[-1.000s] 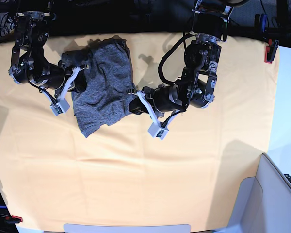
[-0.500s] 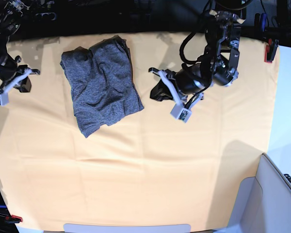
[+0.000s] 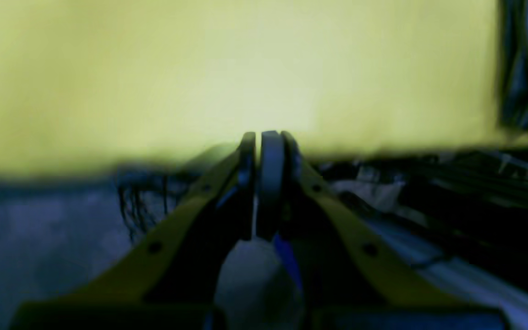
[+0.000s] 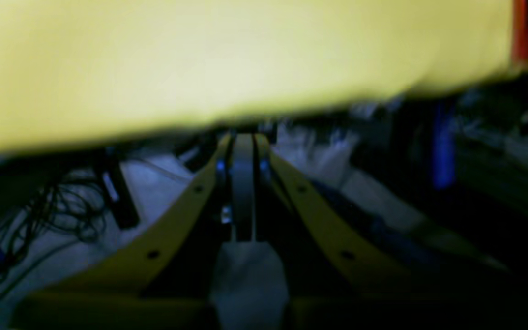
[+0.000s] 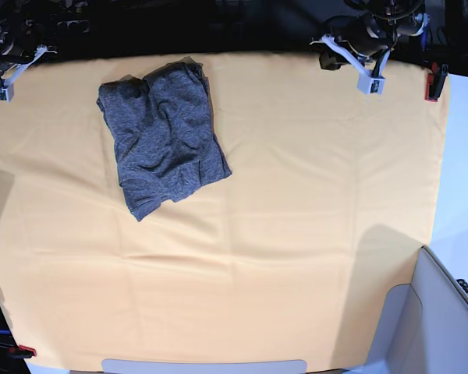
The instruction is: Fold the T-shirt properly
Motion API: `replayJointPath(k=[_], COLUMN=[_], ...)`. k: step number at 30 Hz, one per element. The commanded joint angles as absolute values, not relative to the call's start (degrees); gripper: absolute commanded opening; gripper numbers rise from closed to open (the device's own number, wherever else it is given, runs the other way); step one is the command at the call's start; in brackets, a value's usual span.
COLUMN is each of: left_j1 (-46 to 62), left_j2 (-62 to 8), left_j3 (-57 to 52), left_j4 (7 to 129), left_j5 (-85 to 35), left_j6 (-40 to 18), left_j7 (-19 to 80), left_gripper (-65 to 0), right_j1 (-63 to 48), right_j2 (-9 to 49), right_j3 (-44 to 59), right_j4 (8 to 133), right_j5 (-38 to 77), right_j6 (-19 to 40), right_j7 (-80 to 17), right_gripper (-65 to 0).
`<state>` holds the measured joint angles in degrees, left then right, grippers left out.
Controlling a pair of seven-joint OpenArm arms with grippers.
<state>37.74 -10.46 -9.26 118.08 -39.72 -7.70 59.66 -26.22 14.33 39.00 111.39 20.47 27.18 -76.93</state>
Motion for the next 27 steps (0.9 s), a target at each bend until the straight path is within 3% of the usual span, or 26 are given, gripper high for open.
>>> replayJointPath(k=[1, 7, 14, 27], left_j1=[38.99, 40.75, 42.33, 38.81], left_j2=[-11.03, -11.21, -11.21, -12.53], left_j3=[-9.80, -9.71, -9.63, -9.01], left_j4=[118.55, 117.23, 105.27, 76.79], left_j5=[-40.31, -40.13, -40.13, -40.04], left_j6=[-7.96, -7.96, -7.96, -7.96], left_j7=[58.24, 58.68, 57.80, 39.96], left_gripper=[-63.4, -65.0, -65.0, -65.0], right_j1=[-26.77, -32.92, -33.89, -28.79], right_j2=[14.73, 14.29, 14.11, 14.20], right_j3=[37.93, 23.87, 7.96, -2.15], right_j4=[112.13, 111.43, 103.34, 74.68], right_j5=[19.03, 9.10, -4.35, -5.49], right_j6=[27.30, 27.30, 27.30, 27.30], right_j7=[-75.91, -65.80, -59.91, -43.65], right_gripper=[-65.0, -65.0, -65.0, -65.0])
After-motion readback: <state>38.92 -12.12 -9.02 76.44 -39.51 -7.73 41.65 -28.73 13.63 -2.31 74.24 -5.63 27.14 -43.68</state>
